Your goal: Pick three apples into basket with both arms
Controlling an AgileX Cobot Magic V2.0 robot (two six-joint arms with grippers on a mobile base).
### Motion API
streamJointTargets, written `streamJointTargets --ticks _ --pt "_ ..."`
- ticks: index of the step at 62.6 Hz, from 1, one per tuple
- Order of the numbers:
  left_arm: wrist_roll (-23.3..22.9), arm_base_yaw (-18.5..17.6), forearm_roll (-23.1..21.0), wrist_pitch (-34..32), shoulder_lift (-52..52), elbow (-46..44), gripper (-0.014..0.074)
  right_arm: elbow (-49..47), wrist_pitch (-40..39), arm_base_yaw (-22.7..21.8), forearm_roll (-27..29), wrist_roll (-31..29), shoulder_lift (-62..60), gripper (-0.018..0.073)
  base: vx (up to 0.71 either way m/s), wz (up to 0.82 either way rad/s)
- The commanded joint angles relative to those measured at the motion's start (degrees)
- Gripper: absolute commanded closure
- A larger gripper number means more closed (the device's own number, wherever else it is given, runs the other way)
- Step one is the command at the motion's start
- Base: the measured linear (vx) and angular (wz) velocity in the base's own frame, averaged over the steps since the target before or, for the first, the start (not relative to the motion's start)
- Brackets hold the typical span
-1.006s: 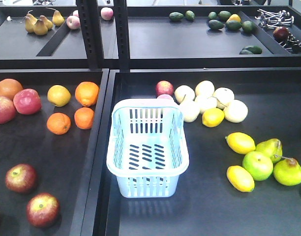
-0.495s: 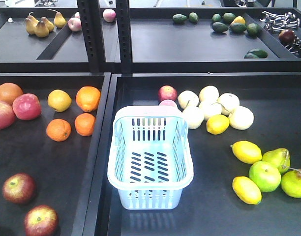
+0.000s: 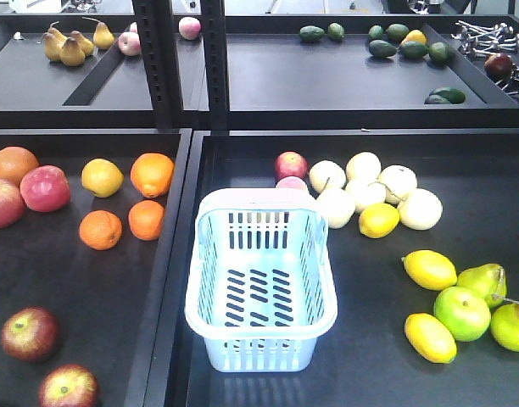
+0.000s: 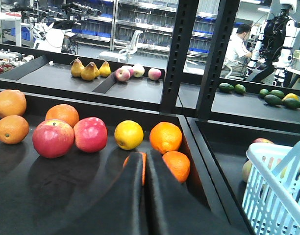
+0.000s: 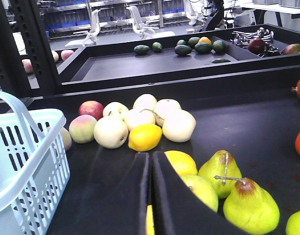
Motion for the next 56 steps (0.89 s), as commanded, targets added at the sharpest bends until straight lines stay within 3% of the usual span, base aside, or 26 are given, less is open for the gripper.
streamJointTargets --ticks 1,56 --pt "-0.4 -0.1 -0.5 -4.6 -0.9 0.5 0.0603 0.8 -4.5 0.0 -0.4 -0.6 -0.7 0.0564 0.02 0.0" --pt "-0.4 -0.1 -0.5 -4.6 -0.9 0.5 0.0603 0.8 -4.5 0.0 -0.4 -0.6 -0.7 0.0564 0.0 0.0"
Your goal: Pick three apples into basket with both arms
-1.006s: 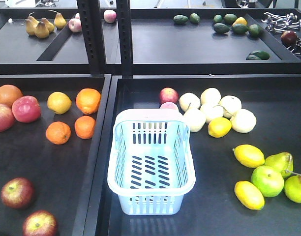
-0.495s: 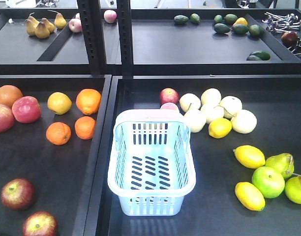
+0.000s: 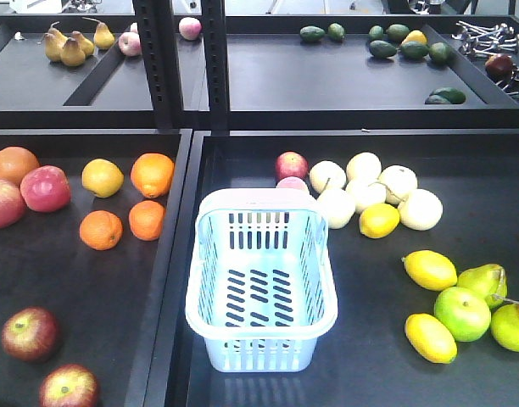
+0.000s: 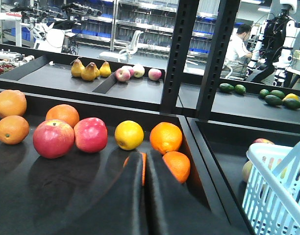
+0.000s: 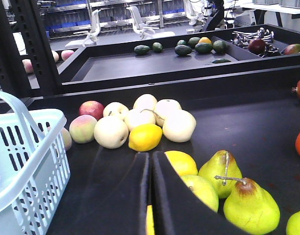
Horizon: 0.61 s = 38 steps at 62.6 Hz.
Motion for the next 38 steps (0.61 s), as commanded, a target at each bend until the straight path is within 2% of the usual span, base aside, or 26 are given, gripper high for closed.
streamJointTargets --ticks 1,38 --pt "-0.4 -0.1 -0.5 -4.6 -0.9 0.5 0.0603 0.8 -4.5 0.0 -0.4 -0.6 -0.7 0.0564 0.0 0.0" --pt "-0.4 -0.1 -0.5 -4.6 -0.9 0.5 0.0603 0.8 -4.5 0.0 -0.4 -0.6 -0.7 0.0564 0.0 0.0"
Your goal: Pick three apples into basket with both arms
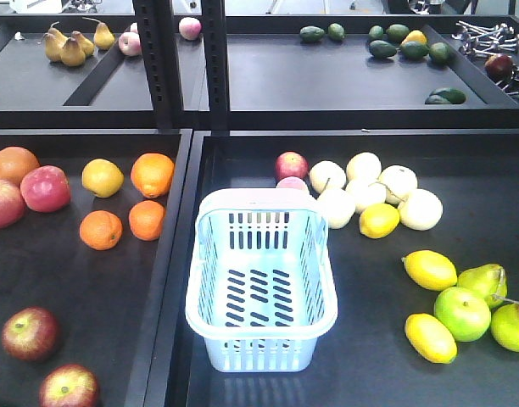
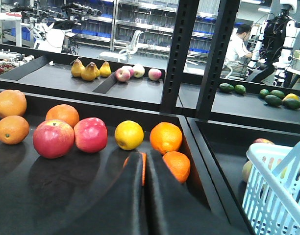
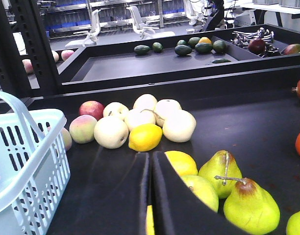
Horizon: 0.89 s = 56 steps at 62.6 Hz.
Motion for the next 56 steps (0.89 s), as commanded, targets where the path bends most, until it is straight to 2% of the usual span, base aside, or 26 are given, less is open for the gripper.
streamJointTargets --ticks 1,56 --pt "-0.4 -0.1 -0.5 -4.6 -0.9 0.5 0.0603 0.8 -4.5 0.0 -0.4 -0.6 -0.7 0.0564 0.0 0.0" --pt "-0.4 -0.1 -0.5 -4.6 -0.9 0.5 0.0603 0.8 -4.5 0.0 -0.4 -0.6 -0.7 0.0564 0.0 0.0"
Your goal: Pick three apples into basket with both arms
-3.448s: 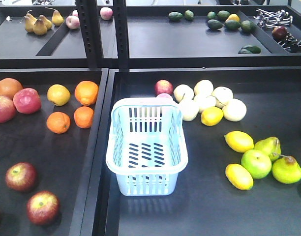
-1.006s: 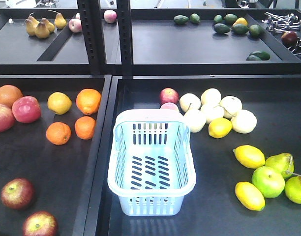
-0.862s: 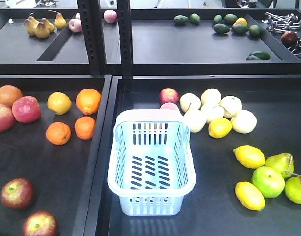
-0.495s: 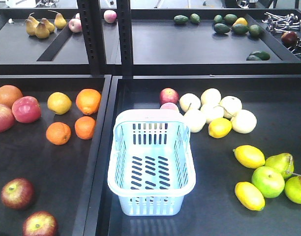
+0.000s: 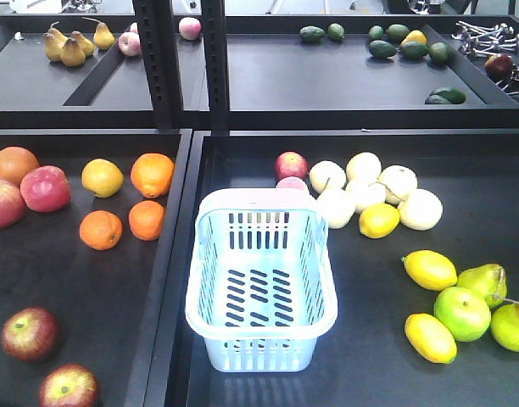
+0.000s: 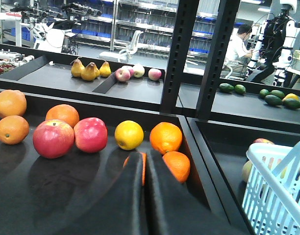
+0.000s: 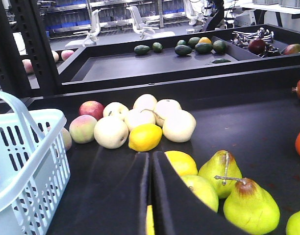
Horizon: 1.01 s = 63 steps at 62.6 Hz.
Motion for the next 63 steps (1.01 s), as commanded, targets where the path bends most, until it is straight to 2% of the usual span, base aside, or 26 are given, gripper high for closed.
streamJointTargets --ticks 1,63 --pt "-0.4 -0.1 -0.5 -4.6 -0.9 0.5 0.0603 0.8 -4.5 0.0 -0.4 -0.6 -0.7 0.0564 0.0 0.0" --pt "-0.4 -0.1 -0.5 -4.6 -0.9 0.5 0.0603 0.8 -4.5 0.0 -0.4 -0.6 -0.7 0.0564 0.0 0.0"
